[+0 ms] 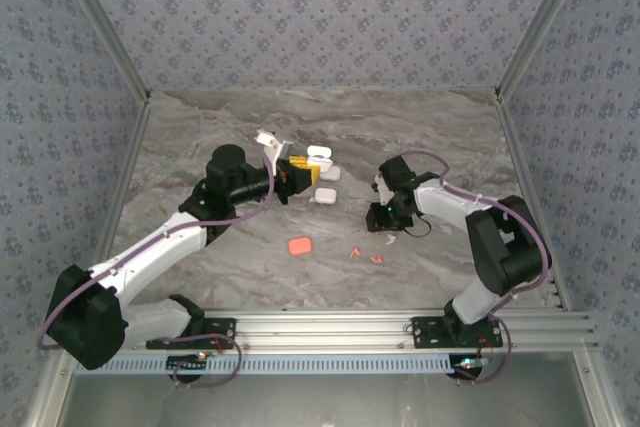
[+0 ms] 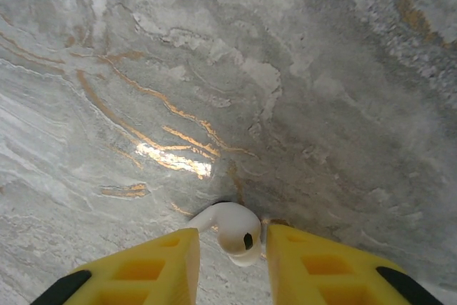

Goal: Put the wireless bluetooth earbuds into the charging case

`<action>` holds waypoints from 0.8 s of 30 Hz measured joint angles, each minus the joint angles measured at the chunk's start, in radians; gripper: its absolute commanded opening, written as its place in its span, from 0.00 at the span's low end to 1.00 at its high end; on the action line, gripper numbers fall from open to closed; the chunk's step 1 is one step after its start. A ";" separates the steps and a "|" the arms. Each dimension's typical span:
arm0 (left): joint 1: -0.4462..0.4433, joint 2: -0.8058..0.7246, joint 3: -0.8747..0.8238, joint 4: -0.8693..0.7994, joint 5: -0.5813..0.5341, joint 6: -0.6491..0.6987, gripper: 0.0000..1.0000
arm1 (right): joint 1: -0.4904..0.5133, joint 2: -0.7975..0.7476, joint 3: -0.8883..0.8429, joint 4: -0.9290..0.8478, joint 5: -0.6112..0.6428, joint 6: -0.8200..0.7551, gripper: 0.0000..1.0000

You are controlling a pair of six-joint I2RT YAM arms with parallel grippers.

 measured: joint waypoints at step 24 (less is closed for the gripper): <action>0.000 0.000 0.000 -0.016 0.000 0.000 0.00 | 0.021 -0.031 0.019 0.009 0.060 -0.020 0.20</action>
